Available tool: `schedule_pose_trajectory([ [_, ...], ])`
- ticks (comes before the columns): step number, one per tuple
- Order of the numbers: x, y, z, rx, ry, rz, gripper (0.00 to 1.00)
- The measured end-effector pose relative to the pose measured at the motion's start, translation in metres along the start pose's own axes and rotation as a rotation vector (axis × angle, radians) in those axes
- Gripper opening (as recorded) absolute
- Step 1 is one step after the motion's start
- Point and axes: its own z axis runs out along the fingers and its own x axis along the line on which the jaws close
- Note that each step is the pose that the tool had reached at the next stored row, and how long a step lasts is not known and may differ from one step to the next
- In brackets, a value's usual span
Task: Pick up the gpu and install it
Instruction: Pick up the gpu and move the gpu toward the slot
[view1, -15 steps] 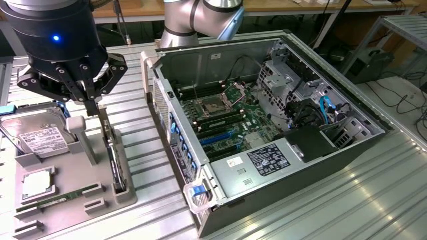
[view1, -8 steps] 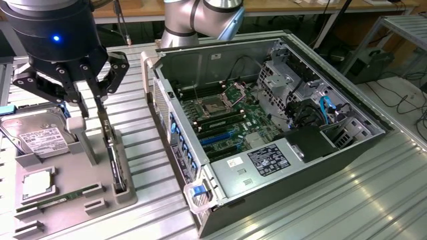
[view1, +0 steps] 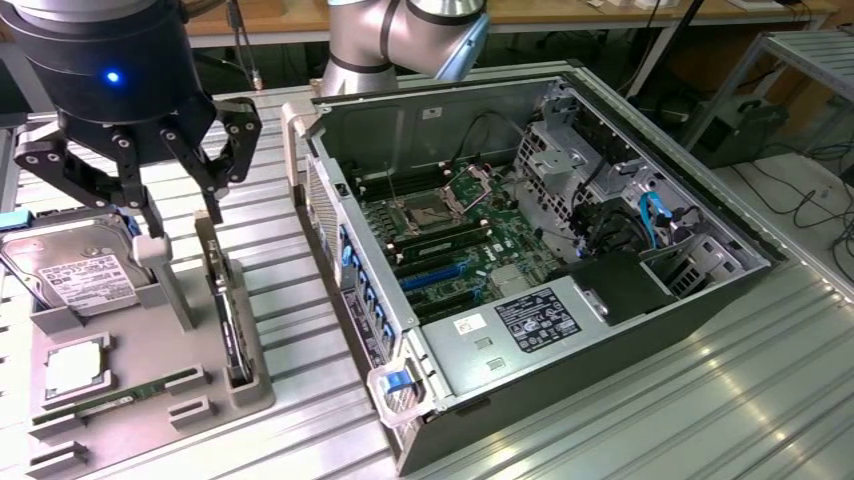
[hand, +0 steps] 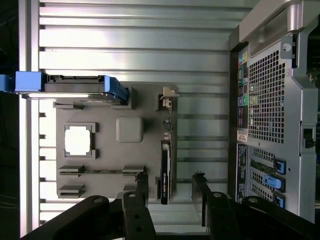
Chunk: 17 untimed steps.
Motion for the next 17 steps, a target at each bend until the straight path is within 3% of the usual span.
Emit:
schedule_pose_trajectory([
  [17,0.0002,0.0007,0.0068,-0.0002,0.0004,-0.014,0.48],
])
